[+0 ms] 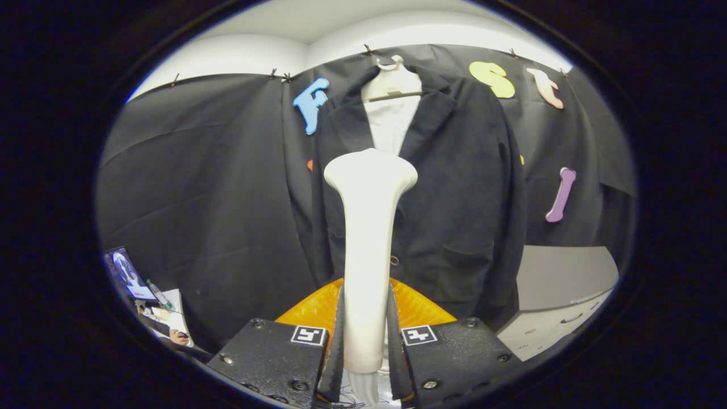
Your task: Iron the clothes twice with a garment steamer, once on the left side and once on the right side.
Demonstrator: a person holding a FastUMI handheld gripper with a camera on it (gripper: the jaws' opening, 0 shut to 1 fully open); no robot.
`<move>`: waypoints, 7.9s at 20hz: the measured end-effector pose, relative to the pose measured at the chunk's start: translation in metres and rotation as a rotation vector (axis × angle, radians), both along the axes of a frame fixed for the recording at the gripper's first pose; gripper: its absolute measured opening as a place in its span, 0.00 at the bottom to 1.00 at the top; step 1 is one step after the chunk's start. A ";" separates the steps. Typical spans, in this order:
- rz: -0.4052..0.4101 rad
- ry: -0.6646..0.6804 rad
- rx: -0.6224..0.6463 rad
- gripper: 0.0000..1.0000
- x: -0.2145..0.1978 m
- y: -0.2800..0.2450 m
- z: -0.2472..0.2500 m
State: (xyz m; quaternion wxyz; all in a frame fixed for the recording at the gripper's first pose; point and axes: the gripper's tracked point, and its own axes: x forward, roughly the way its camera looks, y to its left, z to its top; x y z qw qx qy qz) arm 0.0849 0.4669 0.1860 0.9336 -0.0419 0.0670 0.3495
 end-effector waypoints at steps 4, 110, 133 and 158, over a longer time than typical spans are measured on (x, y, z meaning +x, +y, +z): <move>0.038 -0.065 0.024 0.35 -0.003 0.040 0.038; -0.103 0.297 -0.231 0.35 0.053 0.080 -0.183; -0.389 0.307 -0.059 0.35 0.056 0.090 -0.205; -0.532 0.332 -0.038 0.35 0.073 0.104 -0.171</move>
